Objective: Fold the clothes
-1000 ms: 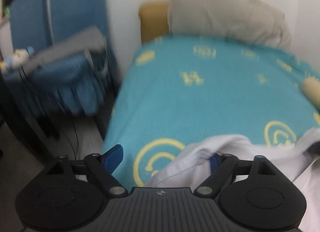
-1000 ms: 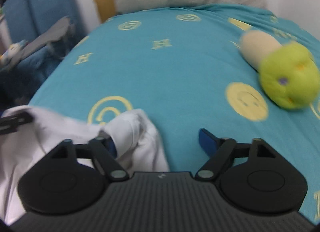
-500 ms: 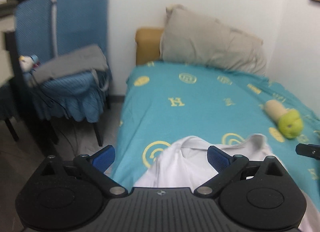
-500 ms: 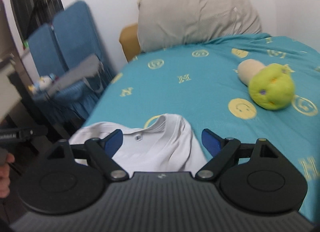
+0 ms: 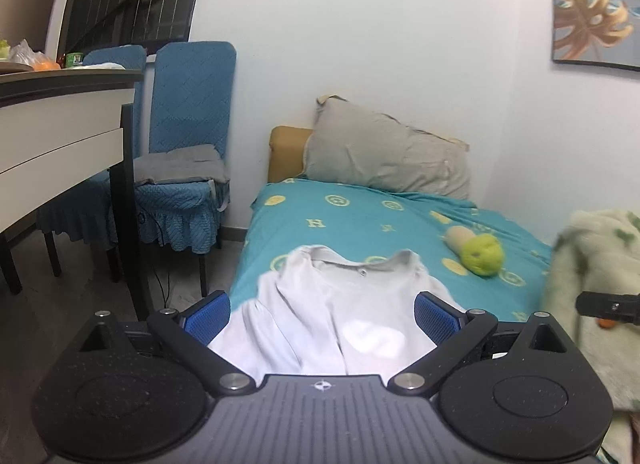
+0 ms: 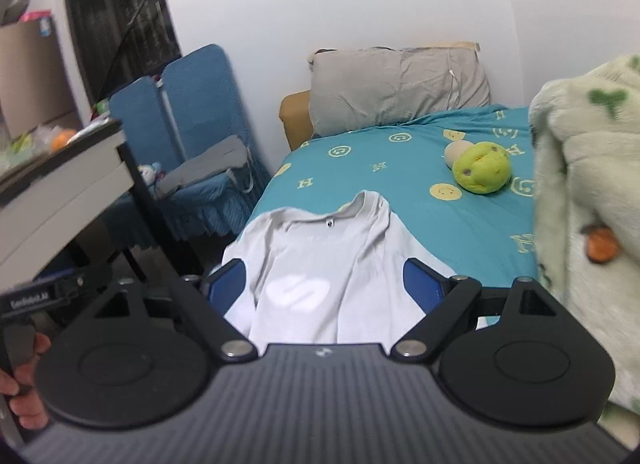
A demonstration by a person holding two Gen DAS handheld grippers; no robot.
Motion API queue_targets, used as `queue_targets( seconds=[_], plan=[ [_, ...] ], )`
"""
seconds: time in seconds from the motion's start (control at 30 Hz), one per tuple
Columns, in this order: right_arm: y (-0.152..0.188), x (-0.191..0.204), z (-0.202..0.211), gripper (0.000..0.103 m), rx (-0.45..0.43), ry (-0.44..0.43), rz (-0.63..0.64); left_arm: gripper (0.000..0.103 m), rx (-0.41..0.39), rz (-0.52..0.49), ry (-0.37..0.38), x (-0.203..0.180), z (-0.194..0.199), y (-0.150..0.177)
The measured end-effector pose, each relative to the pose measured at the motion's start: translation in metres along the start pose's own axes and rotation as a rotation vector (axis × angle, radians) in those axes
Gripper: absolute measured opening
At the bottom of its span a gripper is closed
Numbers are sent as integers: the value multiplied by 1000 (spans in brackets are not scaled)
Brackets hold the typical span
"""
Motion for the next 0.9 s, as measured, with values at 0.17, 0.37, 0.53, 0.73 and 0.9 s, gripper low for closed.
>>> queue_targets(
  seconds=[0.17,0.37,0.53,0.73,0.9],
  plan=[
    [32,8,33,87,-32,-9,-9,100,-4,10,12,-7,33,32],
    [48,12,35,87,-58,2,34,98,32,37,17,-6,28,59],
    [48,7,34,87,-98,18,50,98,46,35,-9,-5,16,64],
    [51,-7,31,87,-124,58,3,98,112,98,-4,-2,0,68],
    [54,-15,25,87,-107,73,-29,98,158,172,-14,4,-14,69]
  ],
)
Point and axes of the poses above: each gripper's, at about its wrist camera, not at the fingertips, and z roughly against the way its jaws point, x to its left, y to its underside, the point moved 1 cm from there along -z, roughly the way its jaws point, and after that the axes turned 11 degrees about -y, right-handed, at the moved point
